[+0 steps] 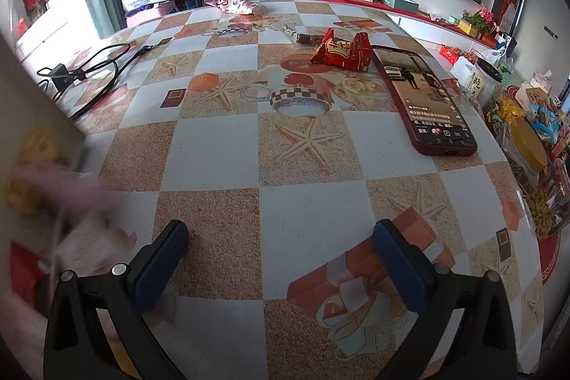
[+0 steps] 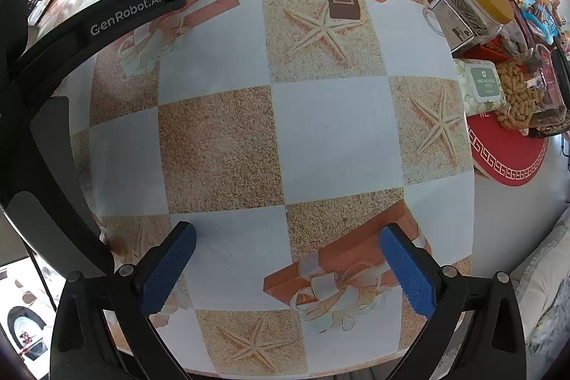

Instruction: Organize snacks

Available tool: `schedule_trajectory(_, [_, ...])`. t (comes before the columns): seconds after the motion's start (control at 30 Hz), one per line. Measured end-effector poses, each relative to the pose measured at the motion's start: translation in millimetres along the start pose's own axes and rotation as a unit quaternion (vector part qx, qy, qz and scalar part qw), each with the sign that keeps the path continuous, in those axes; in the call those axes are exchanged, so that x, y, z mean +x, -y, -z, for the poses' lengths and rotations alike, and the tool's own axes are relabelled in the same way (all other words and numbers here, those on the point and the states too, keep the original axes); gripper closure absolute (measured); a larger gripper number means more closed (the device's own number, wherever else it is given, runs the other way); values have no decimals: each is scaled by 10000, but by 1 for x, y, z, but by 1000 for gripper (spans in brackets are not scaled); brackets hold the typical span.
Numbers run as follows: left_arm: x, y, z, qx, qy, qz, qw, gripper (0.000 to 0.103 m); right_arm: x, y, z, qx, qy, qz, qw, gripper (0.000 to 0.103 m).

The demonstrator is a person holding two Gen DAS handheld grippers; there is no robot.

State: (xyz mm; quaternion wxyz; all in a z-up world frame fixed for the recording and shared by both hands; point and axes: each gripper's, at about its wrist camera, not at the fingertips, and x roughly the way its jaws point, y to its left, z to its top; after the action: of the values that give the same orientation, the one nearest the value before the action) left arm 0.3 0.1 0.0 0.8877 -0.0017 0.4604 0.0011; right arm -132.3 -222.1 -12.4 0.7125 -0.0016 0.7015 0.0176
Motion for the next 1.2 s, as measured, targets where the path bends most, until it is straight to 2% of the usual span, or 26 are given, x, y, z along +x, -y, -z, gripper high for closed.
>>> schedule_trajectory(0.27, [0, 0, 0, -1, 3, -1, 10000, 0, -1, -1, 8, -15, -12, -11, 10000, 0])
schedule_trajectory(0.87, [0, 0, 0, -2, 2, 1, 10000, 0, -5, -5, -6, -20, -116, 87, 9999, 0])
schedule_trajectory(1.03, [0, 0, 0, -2, 2, 1, 10000, 0, -7, -3, -6, -2, 143, -35, 9999, 0])
schedule_trajectory(1.2, [0, 0, 0, -2, 2, 1, 10000, 0, -8, -2, -5, 9, 166, 5, 9999, 0])
